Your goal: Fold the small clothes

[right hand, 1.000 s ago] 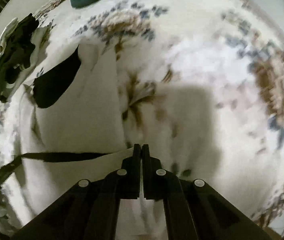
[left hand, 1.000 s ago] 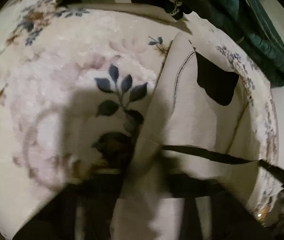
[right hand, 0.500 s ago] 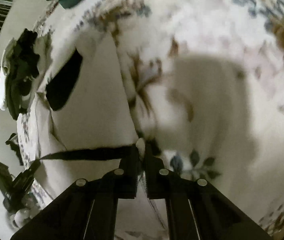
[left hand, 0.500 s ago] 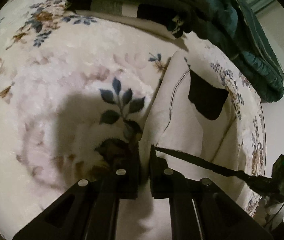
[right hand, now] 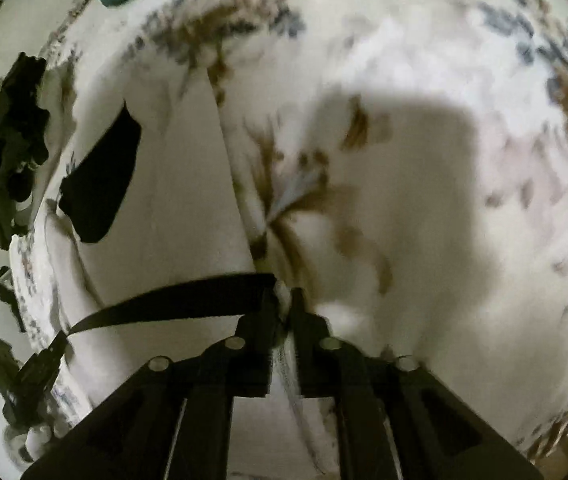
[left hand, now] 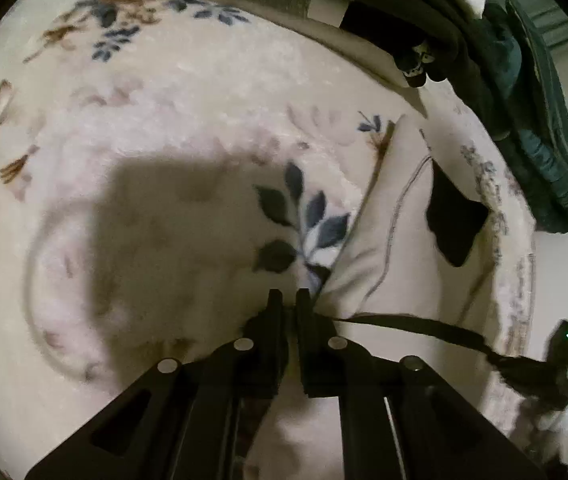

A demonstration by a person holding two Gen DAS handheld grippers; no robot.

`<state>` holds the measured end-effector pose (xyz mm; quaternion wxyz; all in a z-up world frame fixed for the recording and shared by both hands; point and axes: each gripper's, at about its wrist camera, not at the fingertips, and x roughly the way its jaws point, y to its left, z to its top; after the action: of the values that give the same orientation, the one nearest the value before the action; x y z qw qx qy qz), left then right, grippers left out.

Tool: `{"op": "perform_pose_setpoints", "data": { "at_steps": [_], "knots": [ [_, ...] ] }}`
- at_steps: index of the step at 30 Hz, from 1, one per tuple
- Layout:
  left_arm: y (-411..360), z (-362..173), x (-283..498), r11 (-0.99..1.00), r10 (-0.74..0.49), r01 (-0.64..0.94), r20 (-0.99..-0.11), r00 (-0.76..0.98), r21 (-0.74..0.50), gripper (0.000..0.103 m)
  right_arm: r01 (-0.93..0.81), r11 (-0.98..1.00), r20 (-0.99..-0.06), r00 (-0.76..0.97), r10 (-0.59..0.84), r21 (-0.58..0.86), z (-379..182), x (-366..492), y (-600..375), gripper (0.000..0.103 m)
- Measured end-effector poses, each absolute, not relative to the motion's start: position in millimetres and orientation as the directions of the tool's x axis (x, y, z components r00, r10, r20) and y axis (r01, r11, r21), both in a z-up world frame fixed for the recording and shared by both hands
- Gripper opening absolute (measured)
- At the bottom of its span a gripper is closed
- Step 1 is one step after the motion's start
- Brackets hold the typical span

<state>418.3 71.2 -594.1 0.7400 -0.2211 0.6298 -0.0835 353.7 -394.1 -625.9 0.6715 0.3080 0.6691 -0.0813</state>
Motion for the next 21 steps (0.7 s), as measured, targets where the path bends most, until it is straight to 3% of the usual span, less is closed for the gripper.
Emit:
{"op": "perform_pose_setpoints", "data": {
  "at_steps": [1,2,4,5,6,15,19,20,21],
  "knots": [
    [70.8,-588.3,420.8,0.891,-0.402,-0.146,-0.897,0.186,-0.429,0.006,0.523,0.792,-0.945,0.093,0.314,0.315,-624.0,354.0,-395.1,0.026],
    [68.5,-581.0,423.3,0.898,-0.396,-0.125,-0.898,0.19,-0.422,0.011,0.523,0.789,-0.943,0.105,0.317,0.324,-618.8,356.1,-397.1,0.046],
    [61.1,-566.7,430.7,0.903,-0.4,-0.08,-0.893,0.208,-0.423,0.035,0.518,0.784,-0.938,0.141,0.317,0.343,-608.3,361.2,-400.6,0.064],
    [55.2,-559.1,437.5,0.898,-0.418,-0.049,-0.881,0.224,-0.438,0.062,0.51,0.787,-0.937,0.156,0.313,0.348,-602.5,369.7,-401.8,0.064],
    [49.6,-554.2,444.7,0.896,-0.425,-0.027,-0.872,0.241,-0.444,0.07,0.5,0.793,-0.937,0.159,0.311,0.348,-599.7,378.8,-401.9,0.064],
    [-26.4,-579.8,538.5,0.922,-0.385,0.11,-0.905,0.183,-0.37,0.07,0.358,0.879,-0.948,0.164,0.272,0.314,-607.5,514.2,-386.0,0.064],
    [-60.8,-598.5,565.0,0.954,-0.265,0.192,-0.947,0.182,-0.23,0.067,0.258,0.933,-0.967,0.106,0.232,0.252,-621.6,554.9,-364.4,0.064],
    [-64.7,-599.5,565.5,0.955,-0.251,0.206,-0.95,0.188,-0.212,0.059,0.23,0.945,-0.972,0.087,0.22,0.234,-627.4,560.9,-359.8,0.064],
    [-70.9,-598.7,564.1,0.95,-0.249,0.242,-0.946,0.208,-0.197,0.02,0.213,0.951,-0.974,0.072,0.214,0.225,-631.4,564.8,-356.6,0.064]
  ]
}}
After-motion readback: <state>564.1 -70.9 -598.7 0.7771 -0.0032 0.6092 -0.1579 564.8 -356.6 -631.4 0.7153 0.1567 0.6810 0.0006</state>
